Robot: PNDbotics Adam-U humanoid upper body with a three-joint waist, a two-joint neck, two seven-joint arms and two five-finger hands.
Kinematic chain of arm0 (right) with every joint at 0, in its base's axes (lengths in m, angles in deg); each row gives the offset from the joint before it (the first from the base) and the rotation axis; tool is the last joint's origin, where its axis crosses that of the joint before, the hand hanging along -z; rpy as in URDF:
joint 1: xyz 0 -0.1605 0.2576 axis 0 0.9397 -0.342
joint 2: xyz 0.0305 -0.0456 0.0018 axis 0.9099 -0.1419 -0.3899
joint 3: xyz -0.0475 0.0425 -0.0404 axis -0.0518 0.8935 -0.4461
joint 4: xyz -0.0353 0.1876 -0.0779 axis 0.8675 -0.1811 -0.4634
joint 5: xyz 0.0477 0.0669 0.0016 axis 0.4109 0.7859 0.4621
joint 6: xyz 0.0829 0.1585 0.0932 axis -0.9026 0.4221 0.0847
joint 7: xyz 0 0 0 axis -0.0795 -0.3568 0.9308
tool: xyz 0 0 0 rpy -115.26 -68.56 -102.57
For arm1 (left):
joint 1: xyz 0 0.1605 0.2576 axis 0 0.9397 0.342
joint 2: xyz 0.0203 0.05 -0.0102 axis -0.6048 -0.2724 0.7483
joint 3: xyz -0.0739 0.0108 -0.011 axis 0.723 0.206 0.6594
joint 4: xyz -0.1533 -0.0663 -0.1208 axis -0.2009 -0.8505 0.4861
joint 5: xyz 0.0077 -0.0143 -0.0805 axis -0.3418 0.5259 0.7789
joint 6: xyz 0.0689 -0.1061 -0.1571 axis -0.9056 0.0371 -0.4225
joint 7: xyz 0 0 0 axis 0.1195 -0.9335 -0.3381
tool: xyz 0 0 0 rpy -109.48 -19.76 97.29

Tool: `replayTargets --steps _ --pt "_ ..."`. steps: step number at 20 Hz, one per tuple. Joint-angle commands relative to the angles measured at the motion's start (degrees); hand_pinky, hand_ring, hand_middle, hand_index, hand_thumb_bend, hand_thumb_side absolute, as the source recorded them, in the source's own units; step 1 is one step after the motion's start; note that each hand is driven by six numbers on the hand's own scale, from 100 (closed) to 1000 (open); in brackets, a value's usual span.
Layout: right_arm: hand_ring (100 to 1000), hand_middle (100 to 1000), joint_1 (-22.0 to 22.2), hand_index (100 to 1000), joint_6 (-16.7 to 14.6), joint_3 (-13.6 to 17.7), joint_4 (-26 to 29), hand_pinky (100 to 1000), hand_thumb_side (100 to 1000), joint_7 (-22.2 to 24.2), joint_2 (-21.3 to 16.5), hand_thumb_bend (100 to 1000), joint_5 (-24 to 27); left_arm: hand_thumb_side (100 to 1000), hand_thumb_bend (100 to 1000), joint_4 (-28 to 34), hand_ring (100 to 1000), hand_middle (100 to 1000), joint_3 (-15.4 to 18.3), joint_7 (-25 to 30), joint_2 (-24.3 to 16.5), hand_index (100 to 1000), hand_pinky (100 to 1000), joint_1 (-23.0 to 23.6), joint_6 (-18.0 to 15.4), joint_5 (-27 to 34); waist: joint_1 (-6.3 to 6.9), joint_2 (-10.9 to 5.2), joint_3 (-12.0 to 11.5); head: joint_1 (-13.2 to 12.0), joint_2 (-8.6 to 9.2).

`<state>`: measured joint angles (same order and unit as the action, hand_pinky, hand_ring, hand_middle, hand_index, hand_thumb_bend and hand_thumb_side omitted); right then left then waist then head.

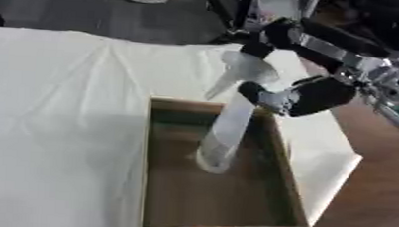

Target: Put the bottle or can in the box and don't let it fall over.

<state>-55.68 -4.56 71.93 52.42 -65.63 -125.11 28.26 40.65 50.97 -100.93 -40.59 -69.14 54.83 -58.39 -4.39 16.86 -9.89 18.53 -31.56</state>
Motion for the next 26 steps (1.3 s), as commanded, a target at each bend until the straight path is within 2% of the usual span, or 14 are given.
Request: replayTargets --steps 1,7,15,19,21,22,26 --pt "664 590 -0.8 751 -0.6 1.5 0.5 714 478 0.0 -1.2 292 -0.5 971 262 0.6 839 820 0.5 -0.1 -0.9 799 809 -0.7 0.0 -0.3 0.27 -0.8 0.0 -0.1 0.57" --pt "710 643 -1.8 781 -1.1 4.5 0.5 725 498 -1.9 -1.0 296 -0.2 971 263 0.5 838 820 0.6 -0.2 -1.0 799 809 -0.5 0.0 -0.3 0.16 -0.85 0.2 -0.5 0.6" --pt "708 631 -2.1 775 0.2 9.0 0.5 715 451 -7.1 -0.9 295 3.1 969 260 0.7 838 820 0.9 -0.5 -1.1 800 808 -0.2 -0.2 -0.5 0.32 -0.59 0.3 -1.0 0.77" --pt "703 618 -1.3 764 1.9 11.3 0.5 710 455 -11.3 -0.2 246 6.4 968 258 0.9 838 820 1.1 -0.7 -1.1 800 808 -0.1 -0.3 -0.7 0.64 -0.31 0.3 -1.6 0.9" --pt "702 612 -0.3 759 2.6 12.5 0.5 710 481 -13.7 0.1 122 8.4 966 255 1.1 838 820 1.3 -0.9 -1.2 800 808 0.2 -0.5 -1.0 0.86 -0.14 0.4 -2.2 0.82" --pt "702 611 0.3 759 2.8 13.0 0.5 709 492 -14.8 0.3 100 9.4 965 254 1.1 838 820 1.4 -1.0 -1.2 800 808 0.3 -0.6 -1.1 0.98 -0.06 0.4 -2.4 0.81" --pt "699 602 2.4 755 2.5 15.2 0.5 705 496 -19.4 1.4 100 12.9 960 250 1.7 838 820 1.7 -1.6 -1.1 801 807 0.7 -1.0 -1.8 1.48 0.28 0.5 -3.5 0.68"
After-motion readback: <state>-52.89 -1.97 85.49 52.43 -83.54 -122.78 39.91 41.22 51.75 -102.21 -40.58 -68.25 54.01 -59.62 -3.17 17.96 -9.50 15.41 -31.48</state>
